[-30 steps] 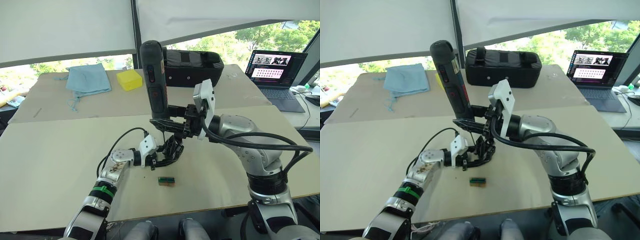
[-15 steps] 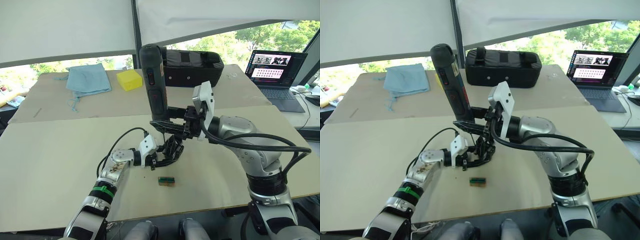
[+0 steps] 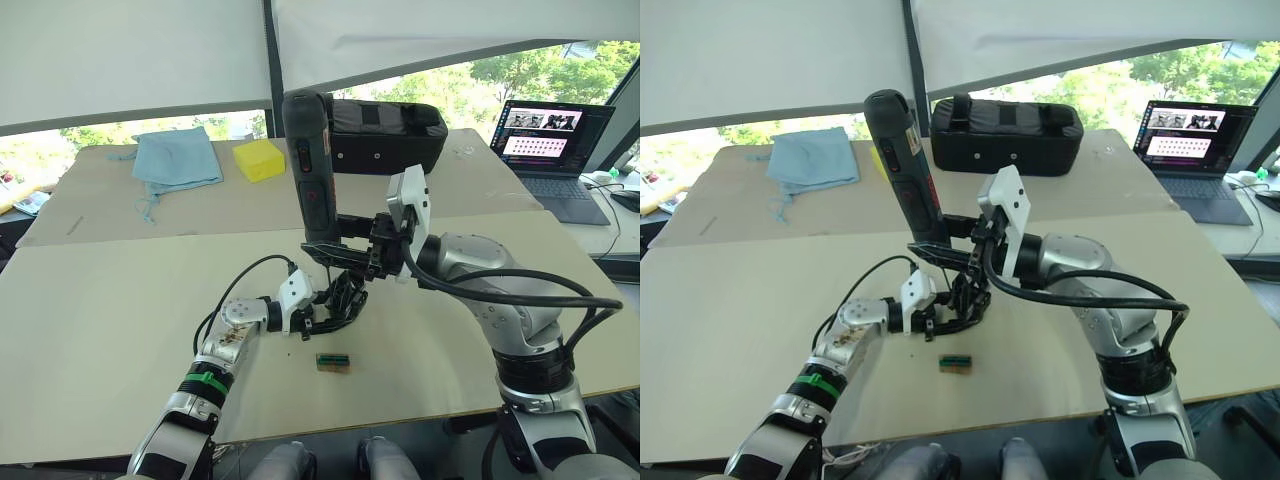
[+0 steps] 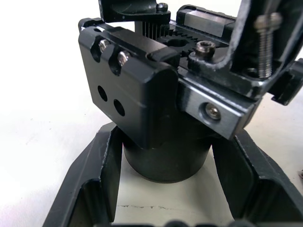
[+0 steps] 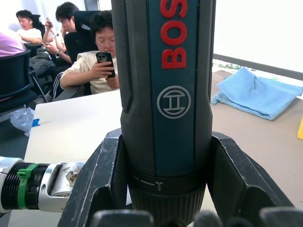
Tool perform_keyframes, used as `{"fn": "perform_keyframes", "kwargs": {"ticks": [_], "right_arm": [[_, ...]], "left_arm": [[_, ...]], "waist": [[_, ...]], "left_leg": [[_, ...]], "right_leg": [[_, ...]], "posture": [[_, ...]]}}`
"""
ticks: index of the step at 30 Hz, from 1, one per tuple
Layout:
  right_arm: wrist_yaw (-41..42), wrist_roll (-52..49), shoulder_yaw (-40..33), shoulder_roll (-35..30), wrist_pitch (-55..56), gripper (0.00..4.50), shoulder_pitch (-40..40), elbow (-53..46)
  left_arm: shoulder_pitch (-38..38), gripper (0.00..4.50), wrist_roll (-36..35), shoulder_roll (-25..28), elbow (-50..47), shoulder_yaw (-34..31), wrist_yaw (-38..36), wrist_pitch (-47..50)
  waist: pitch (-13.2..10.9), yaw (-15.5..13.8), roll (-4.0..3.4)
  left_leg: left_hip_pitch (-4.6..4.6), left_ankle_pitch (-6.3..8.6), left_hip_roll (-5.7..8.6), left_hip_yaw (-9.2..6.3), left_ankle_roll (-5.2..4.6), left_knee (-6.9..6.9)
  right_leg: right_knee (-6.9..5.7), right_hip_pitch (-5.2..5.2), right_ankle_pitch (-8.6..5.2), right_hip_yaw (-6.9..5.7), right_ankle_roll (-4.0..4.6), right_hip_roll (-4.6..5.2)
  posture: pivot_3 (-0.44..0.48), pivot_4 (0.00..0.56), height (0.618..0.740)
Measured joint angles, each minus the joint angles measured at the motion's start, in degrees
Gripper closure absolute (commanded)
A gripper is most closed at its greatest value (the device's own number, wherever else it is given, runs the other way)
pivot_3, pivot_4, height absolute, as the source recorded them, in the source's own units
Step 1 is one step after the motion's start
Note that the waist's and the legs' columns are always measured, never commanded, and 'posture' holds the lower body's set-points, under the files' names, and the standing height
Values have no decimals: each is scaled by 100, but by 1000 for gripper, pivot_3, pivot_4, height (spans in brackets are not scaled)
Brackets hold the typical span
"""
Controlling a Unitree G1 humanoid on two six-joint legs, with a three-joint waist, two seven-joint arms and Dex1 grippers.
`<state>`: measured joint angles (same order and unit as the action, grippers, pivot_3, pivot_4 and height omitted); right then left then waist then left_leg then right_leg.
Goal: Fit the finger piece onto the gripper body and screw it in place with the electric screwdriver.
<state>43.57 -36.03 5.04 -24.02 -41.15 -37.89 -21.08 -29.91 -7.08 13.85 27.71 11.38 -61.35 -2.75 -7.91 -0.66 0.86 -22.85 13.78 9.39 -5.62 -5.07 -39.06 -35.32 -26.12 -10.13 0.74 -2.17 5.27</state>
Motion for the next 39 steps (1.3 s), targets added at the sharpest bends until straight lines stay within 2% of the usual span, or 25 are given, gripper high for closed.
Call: {"fn": "perform_keyframes", "kwargs": {"ticks": [39], "right_arm": [[15, 100, 97, 39, 217, 2577, 55, -2]], "left_arm": [[-18, 2222, 0, 1, 14, 0, -1, 2]], "waist": [[0, -1, 0]], "left_leg": [[2, 1, 0, 0, 2, 0]], "right_leg": [[0, 1, 0, -1, 0, -1]], "posture": [[0, 150, 740]]}}
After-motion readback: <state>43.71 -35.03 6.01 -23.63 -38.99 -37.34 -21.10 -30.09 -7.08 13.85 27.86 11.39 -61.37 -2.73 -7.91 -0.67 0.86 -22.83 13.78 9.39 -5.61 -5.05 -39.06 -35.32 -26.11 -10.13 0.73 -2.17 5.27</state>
